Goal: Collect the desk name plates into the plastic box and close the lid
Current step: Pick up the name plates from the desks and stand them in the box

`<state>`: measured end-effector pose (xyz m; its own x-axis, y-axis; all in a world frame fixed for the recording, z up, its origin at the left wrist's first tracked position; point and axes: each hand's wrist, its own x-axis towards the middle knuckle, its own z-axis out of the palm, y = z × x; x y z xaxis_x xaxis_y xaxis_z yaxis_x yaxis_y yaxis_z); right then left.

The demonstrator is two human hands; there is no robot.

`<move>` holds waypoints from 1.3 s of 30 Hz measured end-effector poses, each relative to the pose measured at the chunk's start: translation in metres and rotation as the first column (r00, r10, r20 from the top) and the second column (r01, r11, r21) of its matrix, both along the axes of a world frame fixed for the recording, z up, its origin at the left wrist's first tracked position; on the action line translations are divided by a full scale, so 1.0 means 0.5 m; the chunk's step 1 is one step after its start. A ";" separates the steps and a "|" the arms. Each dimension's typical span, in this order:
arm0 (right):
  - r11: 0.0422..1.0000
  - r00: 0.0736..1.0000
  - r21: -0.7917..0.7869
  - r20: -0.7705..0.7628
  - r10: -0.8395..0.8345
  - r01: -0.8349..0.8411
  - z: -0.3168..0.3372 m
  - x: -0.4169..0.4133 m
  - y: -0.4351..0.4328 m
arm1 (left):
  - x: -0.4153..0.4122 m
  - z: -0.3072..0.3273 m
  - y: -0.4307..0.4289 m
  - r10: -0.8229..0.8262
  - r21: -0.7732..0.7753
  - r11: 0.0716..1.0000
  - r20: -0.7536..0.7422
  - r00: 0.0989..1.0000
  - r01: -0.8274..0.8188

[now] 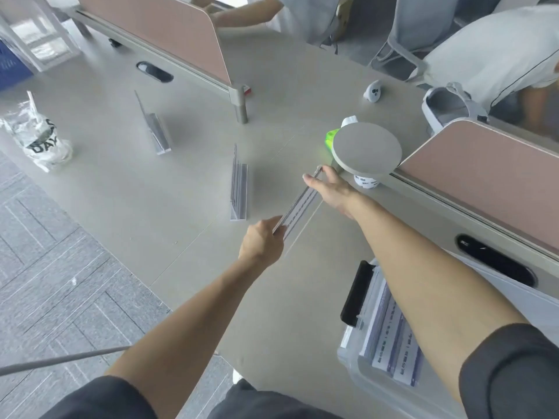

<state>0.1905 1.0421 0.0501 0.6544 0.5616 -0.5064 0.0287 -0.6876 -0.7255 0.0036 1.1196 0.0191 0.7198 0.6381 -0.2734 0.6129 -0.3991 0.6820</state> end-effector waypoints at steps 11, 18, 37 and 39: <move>0.918 0.952 0.312 0.100 -0.288 0.245 0.195 -0.096 -0.036 | -0.059 0.150 -0.020 -0.196 -0.123 0.957 0.392 0.899 0.262; 0.857 0.933 0.409 0.039 -0.358 0.312 0.235 -0.160 -0.180 | -0.077 0.185 -0.046 -0.417 -0.403 0.712 0.417 0.808 0.575; 0.786 0.871 0.386 -0.118 -0.476 0.482 0.169 -0.148 -0.604 | -0.010 0.134 -0.424 -0.495 -0.479 0.469 0.554 0.670 0.742; 0.797 0.873 0.358 -0.149 -0.465 0.486 0.131 -0.136 -0.650 | 0.001 0.118 -0.456 -0.549 -0.465 0.483 0.499 0.670 0.742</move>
